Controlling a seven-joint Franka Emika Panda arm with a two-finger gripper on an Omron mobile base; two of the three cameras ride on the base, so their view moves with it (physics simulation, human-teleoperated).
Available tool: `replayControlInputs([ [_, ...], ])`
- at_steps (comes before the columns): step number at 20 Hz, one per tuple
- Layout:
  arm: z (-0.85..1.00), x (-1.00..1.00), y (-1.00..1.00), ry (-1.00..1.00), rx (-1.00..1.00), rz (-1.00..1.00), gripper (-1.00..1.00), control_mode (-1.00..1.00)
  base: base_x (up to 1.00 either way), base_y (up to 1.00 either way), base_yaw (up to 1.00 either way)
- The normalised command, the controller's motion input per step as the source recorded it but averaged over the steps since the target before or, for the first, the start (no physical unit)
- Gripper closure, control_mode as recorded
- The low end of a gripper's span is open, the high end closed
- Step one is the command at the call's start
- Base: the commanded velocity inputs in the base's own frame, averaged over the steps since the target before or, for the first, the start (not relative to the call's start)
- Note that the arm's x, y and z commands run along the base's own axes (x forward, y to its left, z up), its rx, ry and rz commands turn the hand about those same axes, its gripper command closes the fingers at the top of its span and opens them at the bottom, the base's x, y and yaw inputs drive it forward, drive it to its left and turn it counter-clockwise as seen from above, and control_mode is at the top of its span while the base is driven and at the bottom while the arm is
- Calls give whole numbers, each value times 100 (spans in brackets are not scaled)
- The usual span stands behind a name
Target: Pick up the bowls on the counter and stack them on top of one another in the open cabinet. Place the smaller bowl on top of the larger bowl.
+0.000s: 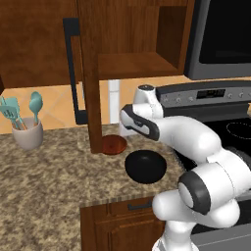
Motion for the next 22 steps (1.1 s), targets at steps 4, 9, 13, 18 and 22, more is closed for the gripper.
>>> replayControlInputs([
  [4, -28, 12, 2, 10, 0, 0, -100, -100, 0, 0, 0],
  [9, -47, 26, 2, 0, 0, 0, -100, -100, 0, 0, 0],
  [13, -41, 36, 16, 0, 1, 0, -100, -100, 0, 0, 0],
  [18, -36, 34, 11, 0, 4, 0, -100, -100, 0, 0, 0],
  [22, -34, 25, 0, 0, 4, 0, -100, -100, 0, 0, 0],
])
